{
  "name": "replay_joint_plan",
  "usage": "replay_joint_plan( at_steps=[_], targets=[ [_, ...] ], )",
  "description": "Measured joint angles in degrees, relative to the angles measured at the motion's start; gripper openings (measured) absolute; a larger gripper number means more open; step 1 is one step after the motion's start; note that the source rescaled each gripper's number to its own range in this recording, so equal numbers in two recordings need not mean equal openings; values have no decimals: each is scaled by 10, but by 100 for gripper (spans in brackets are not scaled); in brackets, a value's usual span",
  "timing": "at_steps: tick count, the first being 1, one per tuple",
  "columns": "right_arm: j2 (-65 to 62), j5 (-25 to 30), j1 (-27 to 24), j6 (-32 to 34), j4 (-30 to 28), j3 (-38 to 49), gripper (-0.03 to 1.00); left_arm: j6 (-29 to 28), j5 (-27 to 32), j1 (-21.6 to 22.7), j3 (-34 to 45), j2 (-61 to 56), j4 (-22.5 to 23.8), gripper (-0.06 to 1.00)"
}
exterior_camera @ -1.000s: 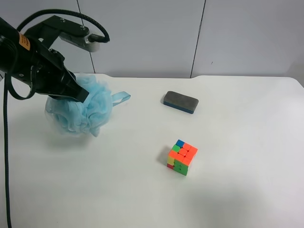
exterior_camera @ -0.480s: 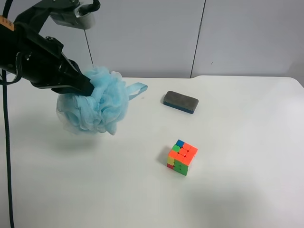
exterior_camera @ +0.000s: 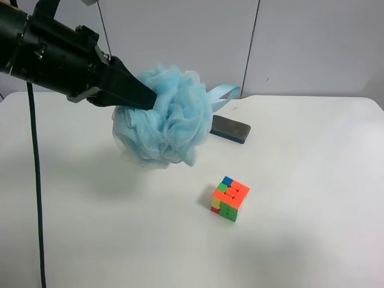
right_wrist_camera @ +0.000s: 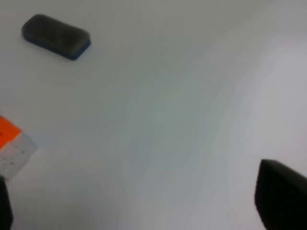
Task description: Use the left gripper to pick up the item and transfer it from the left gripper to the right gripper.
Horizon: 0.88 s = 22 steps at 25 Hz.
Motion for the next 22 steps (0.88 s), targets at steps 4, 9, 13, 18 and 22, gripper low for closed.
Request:
replay_joint_plan(
  at_steps=[4,9,13,18,22],
  targets=[
    [87,-36,14,-27,44,-43,100,13,6,0,0,0,-32,1],
    [189,-77,71,-83,86,-86,100,14,18,0,0,0,-38,1],
    [268,-107,140,-156,141,-117,100,15,30,0,0,0,-39,1],
    [368,-155,217,-251,213,-145,100,15,31,0,0,0,-40,1],
    [446,-184,262,-309,254,-163,100,15,31,0,0,0,-40,1]
  ],
)
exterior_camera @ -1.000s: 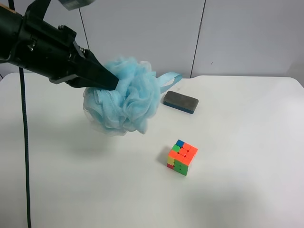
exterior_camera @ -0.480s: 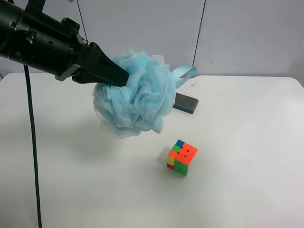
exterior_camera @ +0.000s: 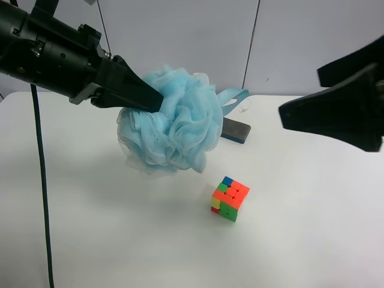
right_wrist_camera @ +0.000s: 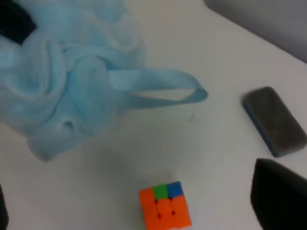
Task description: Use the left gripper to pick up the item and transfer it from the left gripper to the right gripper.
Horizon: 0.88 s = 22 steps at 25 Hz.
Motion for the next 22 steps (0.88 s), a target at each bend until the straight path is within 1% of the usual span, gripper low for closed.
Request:
replay_joint_plan(
  at_steps=[5,9,14,18,22],
  targets=[
    [78,-42,60,-42,14,-18,100,0,1,0,0,0,0,1],
    [134,-84,111,-70,38,-20,100,0,9,0,0,0,-6,1],
    [192,-155,172,-88,53,-20,100,0,14,0,0,0,-29,1],
    [232,-204,186,-103,79,-20,100,0,23,0,0,0,-49,1],
    [258,-238,187,-123,118,-20,100,0,27,0,0,0,-63,1]
  ],
)
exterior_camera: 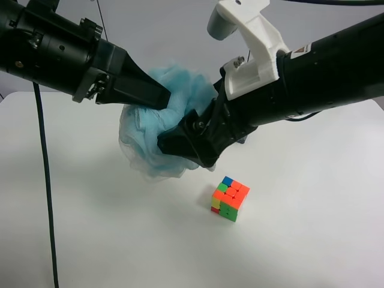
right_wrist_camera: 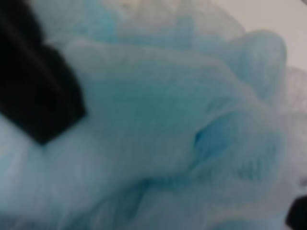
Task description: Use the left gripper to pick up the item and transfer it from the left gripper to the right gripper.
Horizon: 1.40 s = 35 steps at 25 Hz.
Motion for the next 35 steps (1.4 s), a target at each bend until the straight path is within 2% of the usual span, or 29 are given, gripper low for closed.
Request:
replay_joint_plan(
  at_steps=[3,5,7,10,11,18,19,20,21,24,25,26,29,35],
  targets=[
    [6,-14,0,-24,35,0,100,0,0,0,0,0,-7,1],
    [6,-15,0,-42,55,0,96,0,0,0,0,0,-10,1],
    [6,-15,0,-55,74,0,81,0,0,0,0,0,-12,1],
    [6,-12,0,-70,89,0,41,0,-7,1,0,0,-12,1],
    [6,-11,0,-73,91,0,35,0,-9,2,0,0,-12,0],
    [6,-13,0,-78,93,0,35,0,-12,2,0,0,-12,1],
    [6,-14,0,-78,93,0,35,0,-13,2,0,0,-12,4],
    [6,-14,0,-78,93,0,33,0,-14,2,0,0,-12,11],
    [6,-16,0,-78,93,0,33,0,-14,2,0,0,-13,24],
    [7,-20,0,-78,93,0,27,0,-10,2,0,0,-16,74],
    [7,-20,0,-78,93,0,25,-2,-8,1,0,0,-17,86],
    [7,-20,0,-78,93,0,22,-2,-7,1,0,0,-17,92],
    [7,-20,0,-78,93,0,18,-2,-6,1,0,0,-17,98],
    [7,-18,0,-78,96,0,16,-2,-6,25,0,-25,-16,100]
  ],
)
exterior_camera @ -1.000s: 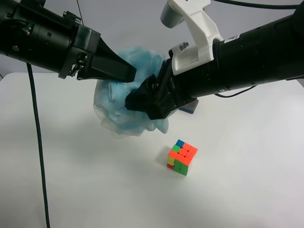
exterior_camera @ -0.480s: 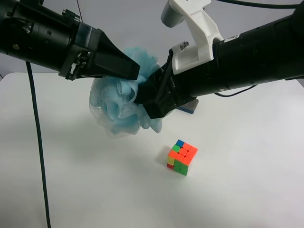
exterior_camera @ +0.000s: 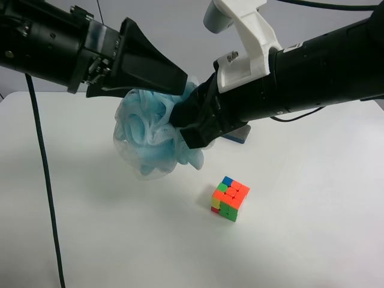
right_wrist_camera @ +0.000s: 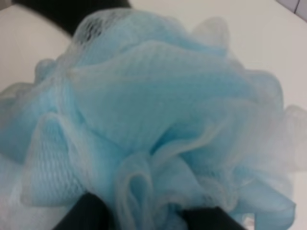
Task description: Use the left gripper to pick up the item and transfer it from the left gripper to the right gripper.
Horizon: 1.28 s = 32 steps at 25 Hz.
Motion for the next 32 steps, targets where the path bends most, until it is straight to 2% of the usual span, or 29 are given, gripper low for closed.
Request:
replay_joint_plan(
  at_steps=[7,11,14,17,24,28,32],
  targets=[
    [0,2,0,0,1,0,8,0,20,91,0,-88,12,100],
    [0,2,0,0,1,0,6,-25,67,153,0,-154,58,100],
    [0,2,0,0,1,0,5,-66,93,185,0,-209,124,100],
    [0,2,0,0,1,0,4,-127,116,191,0,-261,214,100],
    [0,2,0,0,1,0,2,-296,211,191,6,-376,453,100],
    [0,2,0,0,1,0,2,-343,250,191,41,-450,532,100],
    [0,2,0,0,1,0,1,-363,260,191,96,-534,560,100]
  ],
)
